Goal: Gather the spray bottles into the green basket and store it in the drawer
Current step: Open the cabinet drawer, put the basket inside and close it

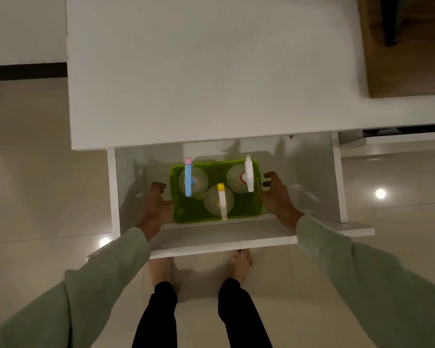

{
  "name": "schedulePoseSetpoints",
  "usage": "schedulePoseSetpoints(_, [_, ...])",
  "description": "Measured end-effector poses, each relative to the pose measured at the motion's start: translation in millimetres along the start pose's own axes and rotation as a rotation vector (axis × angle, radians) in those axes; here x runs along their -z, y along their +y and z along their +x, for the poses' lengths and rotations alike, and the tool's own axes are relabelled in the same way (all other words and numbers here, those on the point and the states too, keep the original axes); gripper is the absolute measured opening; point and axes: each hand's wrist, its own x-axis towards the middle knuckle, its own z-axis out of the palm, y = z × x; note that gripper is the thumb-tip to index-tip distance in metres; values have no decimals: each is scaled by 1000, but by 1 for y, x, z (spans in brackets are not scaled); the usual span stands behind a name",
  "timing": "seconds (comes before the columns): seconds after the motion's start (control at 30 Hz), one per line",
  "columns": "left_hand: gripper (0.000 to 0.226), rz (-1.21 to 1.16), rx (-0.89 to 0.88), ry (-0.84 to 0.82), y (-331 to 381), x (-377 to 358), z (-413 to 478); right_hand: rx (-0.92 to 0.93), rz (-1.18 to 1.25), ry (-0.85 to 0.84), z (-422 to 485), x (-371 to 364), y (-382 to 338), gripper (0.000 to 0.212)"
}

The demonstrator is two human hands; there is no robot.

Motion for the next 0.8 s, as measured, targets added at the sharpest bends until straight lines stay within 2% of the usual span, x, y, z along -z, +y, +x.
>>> schedulePoseSetpoints(0.1, [34,-11,-218,208,16,12,-28,110,195,196,-25,10,-18,40])
schedulePoseSetpoints(0.2, [18,-90,-355,243,35,15,-57,220,183,243,-48,12,-37,30])
schedulePoseSetpoints(0.33, [45,-16,-344,196,55,7,-72,330,-57,225,-51,1,-45,41])
schedulePoseSetpoints(0.43, [41,91,-324,220,64,1,-67,355,-177,264,-42,-7,-43,35])
schedulePoseSetpoints(0.53, [31,207,-319,200,69,-3,-65,393,-193,307,-37,-12,-42,22])
schedulePoseSetpoints(0.8, [32,318,-298,235,78,-10,-66,393,-167,338,-41,-18,-40,17])
